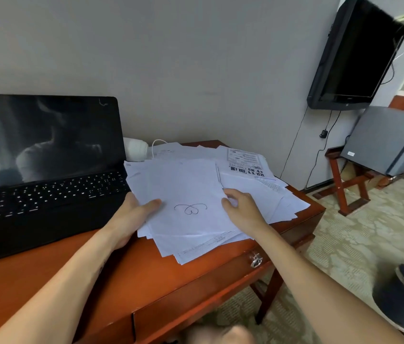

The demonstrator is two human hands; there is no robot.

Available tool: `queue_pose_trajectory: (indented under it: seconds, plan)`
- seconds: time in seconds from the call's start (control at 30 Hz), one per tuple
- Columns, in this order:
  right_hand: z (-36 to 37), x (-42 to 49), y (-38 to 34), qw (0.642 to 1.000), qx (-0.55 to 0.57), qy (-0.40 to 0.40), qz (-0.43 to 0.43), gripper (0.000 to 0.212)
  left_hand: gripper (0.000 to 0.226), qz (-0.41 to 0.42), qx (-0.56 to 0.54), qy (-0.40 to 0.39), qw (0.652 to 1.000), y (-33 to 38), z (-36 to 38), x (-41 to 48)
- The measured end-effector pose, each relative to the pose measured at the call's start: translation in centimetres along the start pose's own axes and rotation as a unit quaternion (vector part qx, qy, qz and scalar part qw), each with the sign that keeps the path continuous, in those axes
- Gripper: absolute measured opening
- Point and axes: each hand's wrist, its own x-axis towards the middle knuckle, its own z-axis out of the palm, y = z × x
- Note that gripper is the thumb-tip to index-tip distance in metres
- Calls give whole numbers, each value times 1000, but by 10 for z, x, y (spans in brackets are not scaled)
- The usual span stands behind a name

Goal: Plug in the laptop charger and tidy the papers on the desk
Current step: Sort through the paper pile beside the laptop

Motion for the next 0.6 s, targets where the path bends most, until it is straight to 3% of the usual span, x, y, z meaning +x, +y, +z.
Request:
queue_pose_trajectory:
  seconds: [0.1,0.2,0.33,0.47,0.6]
  plan:
    - [6,-1,-1,995,-93,14,-30,40,59,-11,33,15,999,1,2,-1]
    - [11,-1,0,998,-47,-22,-22,45,57,-9,38,10,999,0,3,0]
    - [15,-7,0,996,-70,-48,-40,47,51,-9,49,20,999,-1,2,0]
    - [15,-6,-3,998,-37,-46,-18,48,52,23,9,52,998,2,8,-4]
    - [13,3,-15,999,20,-5,30,35,56,79,-22,76,994,10,12,-14]
